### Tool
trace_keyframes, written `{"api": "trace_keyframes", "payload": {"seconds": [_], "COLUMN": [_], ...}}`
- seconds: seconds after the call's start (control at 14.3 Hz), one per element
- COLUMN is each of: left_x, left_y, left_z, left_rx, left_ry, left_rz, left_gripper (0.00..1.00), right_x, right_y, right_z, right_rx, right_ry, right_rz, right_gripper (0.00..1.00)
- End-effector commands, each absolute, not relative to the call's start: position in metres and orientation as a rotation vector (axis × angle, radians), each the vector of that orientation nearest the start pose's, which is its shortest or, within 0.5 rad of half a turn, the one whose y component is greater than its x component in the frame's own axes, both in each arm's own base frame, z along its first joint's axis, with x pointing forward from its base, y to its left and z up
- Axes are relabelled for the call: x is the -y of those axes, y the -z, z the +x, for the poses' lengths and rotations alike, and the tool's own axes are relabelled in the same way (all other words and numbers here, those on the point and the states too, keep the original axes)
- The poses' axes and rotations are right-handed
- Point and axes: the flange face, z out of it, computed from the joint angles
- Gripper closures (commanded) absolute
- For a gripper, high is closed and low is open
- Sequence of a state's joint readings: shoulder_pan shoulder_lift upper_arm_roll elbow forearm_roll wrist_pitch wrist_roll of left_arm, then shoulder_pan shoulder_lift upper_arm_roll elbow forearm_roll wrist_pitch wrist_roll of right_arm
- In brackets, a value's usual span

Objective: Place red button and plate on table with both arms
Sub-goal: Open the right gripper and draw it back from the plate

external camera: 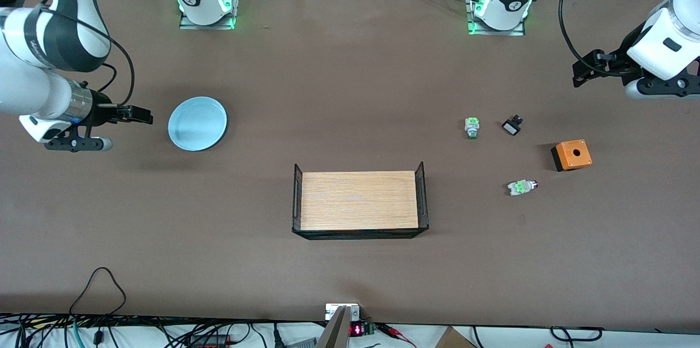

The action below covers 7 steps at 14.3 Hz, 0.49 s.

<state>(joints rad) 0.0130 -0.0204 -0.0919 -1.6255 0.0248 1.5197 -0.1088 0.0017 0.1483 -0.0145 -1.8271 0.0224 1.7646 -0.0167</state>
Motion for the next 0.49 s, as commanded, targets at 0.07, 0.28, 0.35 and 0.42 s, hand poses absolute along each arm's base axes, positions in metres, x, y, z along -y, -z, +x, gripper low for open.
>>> {"api": "trace_keyframes", "payload": {"seconds": [0.07,0.28,0.35,0.42], "left_x": [0.041,0.041,0.041,0.042], "left_y": [-0.611,-0.611,-0.611,-0.611], "left_z": [0.543,0.543,0.543,0.543], "left_rx": [0.017,0.020,0.018,0.018], "left_ry": [-0.123,-0.125,-0.126,-0.125], "left_rz": [-3.112,-3.110,-3.110,-3.110], "left_gripper": [0.00,0.00,0.00,0.00], "right_x": [0.000,0.016,0.031,0.043], "right_y": [-0.497,-0.532,-0.550,-0.565], "right_z": [0.594,0.597,0.599,0.599], "right_rx": [-0.002,-0.044,-0.063,-0.083], "right_ry": [-0.309,-0.213,-0.171,-0.148], "right_rz": [-3.133,-3.145,-3.163,-3.166], "right_gripper": [0.00,0.00,0.00,0.00]}}
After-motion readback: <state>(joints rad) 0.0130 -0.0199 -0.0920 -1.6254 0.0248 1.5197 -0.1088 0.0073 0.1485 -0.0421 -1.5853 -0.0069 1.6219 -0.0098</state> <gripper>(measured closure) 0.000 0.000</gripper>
